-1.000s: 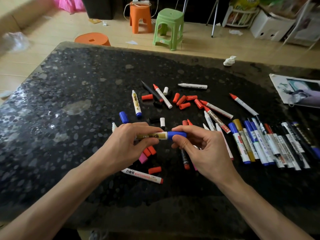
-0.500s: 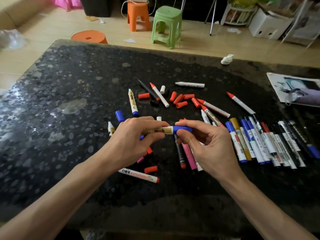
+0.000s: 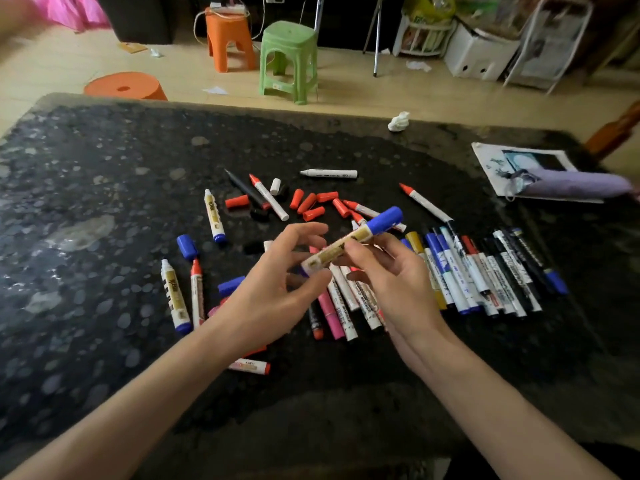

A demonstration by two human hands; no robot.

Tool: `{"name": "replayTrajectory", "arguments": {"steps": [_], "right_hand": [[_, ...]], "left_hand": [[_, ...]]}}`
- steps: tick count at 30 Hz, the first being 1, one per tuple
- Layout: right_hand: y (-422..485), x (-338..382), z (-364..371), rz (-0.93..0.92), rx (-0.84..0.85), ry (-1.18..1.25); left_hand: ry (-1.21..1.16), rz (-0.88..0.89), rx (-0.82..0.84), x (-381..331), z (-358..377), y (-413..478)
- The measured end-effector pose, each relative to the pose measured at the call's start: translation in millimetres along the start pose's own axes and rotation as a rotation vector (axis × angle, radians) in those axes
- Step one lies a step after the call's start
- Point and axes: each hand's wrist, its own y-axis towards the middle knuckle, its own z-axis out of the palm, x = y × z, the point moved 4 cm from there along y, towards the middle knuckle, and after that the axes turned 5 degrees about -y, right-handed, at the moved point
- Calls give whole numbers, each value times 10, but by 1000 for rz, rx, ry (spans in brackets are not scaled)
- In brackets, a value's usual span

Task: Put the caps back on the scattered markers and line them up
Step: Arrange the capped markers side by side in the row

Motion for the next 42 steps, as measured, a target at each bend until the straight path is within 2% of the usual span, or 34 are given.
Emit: {"name": "replayTrajectory", "arguments": {"steps": [6, 11, 14, 17, 27, 33, 35, 42], "right_hand": [[203, -117, -614, 36, -257, -141], [290, -122, -1066, -116, -356, -908], [326, -153, -1145, -130, -396, -1154], [347, -153, -1137, -186, -452, -1287], [377, -122, -1070, -185, -510, -1341], [383, -108, -958, -258, -486, -1306], [379, -122, -823, -323, -434, -1268], [224, -219, 8, -494, -66, -1165]], "left_hand": [[39, -11, -12, -15, 13, 51], [49, -23, -30, 18, 37, 59], [53, -23, -43, 30, 18, 70], [63, -30, -49, 30, 2, 72], [64, -43, -120, 17, -217, 14], [37, -69, -213, 49, -420, -49], [30, -89, -241, 95, -495, -111], [120, -196, -348, 435, -1050, -500]]}}
